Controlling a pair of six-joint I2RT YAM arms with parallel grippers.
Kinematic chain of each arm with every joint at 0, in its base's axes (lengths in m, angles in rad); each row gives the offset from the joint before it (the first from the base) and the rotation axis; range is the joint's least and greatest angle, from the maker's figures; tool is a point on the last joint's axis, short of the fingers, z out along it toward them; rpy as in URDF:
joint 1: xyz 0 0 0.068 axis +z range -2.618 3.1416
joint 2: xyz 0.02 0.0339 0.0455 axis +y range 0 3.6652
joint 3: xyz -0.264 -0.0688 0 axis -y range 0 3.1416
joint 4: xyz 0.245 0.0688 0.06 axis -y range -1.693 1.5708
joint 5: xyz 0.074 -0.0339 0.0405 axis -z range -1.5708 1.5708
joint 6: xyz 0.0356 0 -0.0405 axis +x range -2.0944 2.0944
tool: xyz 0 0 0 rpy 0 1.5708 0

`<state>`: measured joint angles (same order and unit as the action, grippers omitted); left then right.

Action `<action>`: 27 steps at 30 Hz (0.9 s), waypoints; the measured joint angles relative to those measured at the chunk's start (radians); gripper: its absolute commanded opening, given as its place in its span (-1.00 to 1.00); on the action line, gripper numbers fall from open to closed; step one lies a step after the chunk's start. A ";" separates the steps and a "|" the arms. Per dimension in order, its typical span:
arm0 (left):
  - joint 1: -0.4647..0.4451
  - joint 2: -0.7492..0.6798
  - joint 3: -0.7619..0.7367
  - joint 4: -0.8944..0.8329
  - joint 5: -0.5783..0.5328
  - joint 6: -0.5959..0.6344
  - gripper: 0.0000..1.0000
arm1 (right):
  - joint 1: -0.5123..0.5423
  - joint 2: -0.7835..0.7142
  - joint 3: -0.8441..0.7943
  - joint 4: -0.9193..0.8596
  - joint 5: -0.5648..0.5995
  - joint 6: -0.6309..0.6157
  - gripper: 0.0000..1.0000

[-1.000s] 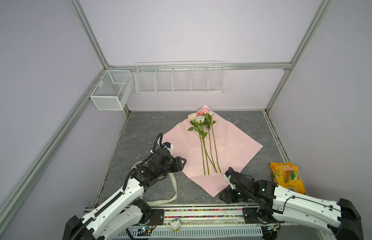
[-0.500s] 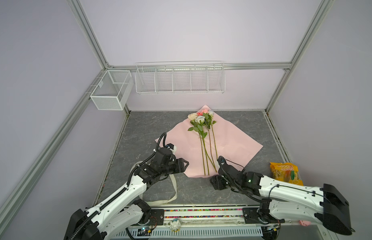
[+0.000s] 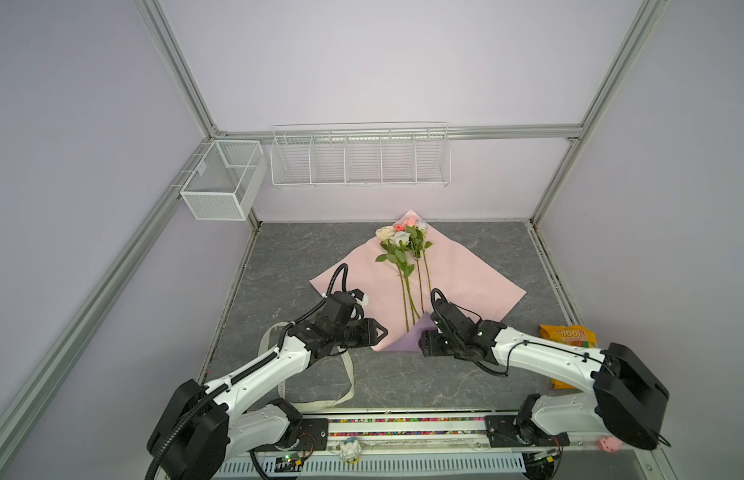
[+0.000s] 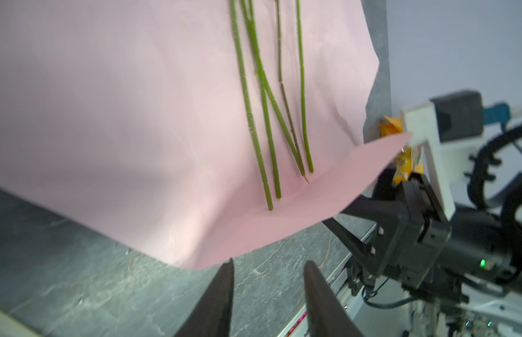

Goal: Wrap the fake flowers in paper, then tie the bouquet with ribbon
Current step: 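Grasp the near corner of the pink paper with both grippers and lift it, then fold the near paper corner up over the rose stems with both grippers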

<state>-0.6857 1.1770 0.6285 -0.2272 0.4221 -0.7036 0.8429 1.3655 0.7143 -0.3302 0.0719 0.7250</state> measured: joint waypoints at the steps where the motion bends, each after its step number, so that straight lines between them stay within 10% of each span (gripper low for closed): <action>1: -0.010 0.011 0.000 0.018 0.011 -0.001 -0.37 | -0.010 0.018 0.010 0.000 -0.011 -0.005 0.51; 27: -0.186 0.364 0.032 0.211 -0.204 -0.124 -0.44 | -0.069 0.079 0.134 -0.111 -0.091 -0.003 0.32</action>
<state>-0.8719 1.5414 0.6605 -0.0158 0.2176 -0.8272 0.7738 1.4445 0.8482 -0.4408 -0.0189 0.7223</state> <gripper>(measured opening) 0.282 0.688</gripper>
